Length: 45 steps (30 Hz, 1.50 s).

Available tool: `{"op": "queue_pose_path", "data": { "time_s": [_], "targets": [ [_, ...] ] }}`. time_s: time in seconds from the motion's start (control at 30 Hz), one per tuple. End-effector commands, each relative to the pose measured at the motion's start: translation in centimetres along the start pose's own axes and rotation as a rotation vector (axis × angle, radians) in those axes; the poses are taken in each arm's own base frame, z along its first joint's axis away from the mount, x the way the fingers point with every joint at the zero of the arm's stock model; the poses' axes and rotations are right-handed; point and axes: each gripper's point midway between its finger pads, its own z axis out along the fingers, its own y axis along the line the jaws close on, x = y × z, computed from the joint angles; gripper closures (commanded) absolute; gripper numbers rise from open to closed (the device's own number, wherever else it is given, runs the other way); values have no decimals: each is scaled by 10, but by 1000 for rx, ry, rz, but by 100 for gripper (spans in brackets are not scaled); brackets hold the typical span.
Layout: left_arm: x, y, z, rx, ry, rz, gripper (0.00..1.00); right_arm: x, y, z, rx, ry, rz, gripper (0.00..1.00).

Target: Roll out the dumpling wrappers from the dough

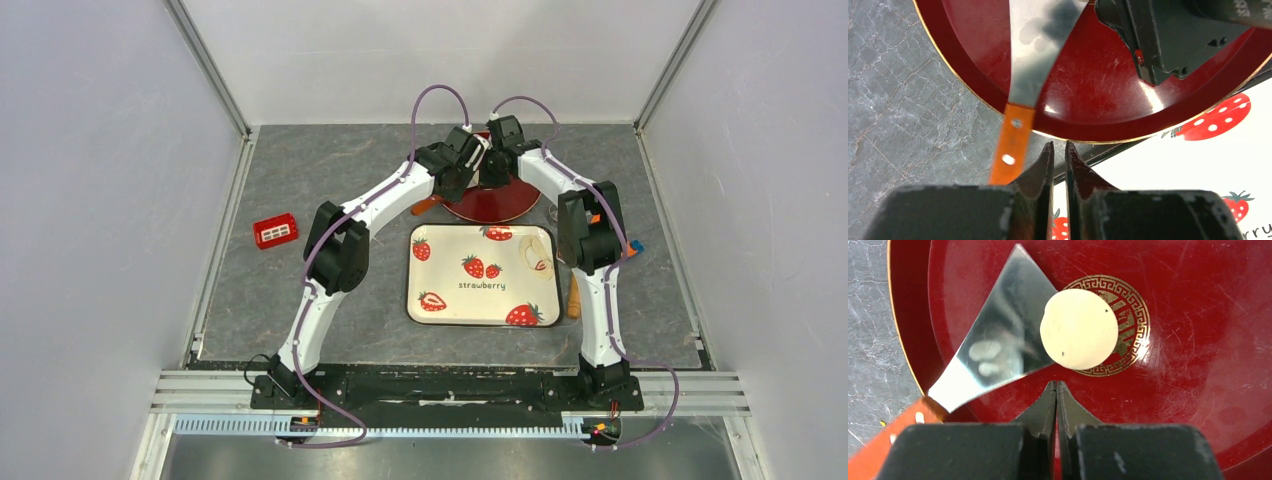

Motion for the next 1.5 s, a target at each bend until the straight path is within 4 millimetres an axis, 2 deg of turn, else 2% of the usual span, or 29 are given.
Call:
{"op": "queue_pose_path", "data": {
  "time_s": [0.0, 0.2, 0.33, 0.53, 0.63, 0.73, 0.83, 0.93, 1.23, 1.47],
  "targets": [
    [-26, 3, -13, -8, -73, 8, 98, -16, -1, -1, 22, -41, -15, 100],
    [-29, 4, -20, -16, -84, 48, 98, -16, -4, 2, 34, -35, -16, 100],
    [-24, 15, -16, -65, -67, 81, 97, -22, 1, -5, 10, -50, -21, 100],
    [-28, 45, -8, -6, -77, -6, 69, -34, 11, -20, -62, -82, -7, 100],
    [-36, 65, -10, 17, -118, -33, 63, -38, 13, -25, -87, -93, 10, 100],
    [-42, 79, -10, 18, -151, 19, 59, -43, 15, -28, -107, -101, 24, 100],
    [-40, 84, -5, 5, -160, 112, 44, -45, 16, -28, -127, -103, 38, 99],
    [-33, 88, 3, 30, -147, 162, 38, -47, 17, -28, -142, -101, 54, 99],
    [-9, 70, 16, 200, -96, 140, 39, -48, 26, -18, -211, -82, 78, 98],
    [15, 78, 23, 148, -13, 144, 42, -45, 28, -9, -242, -54, 102, 99]
  ]
}}
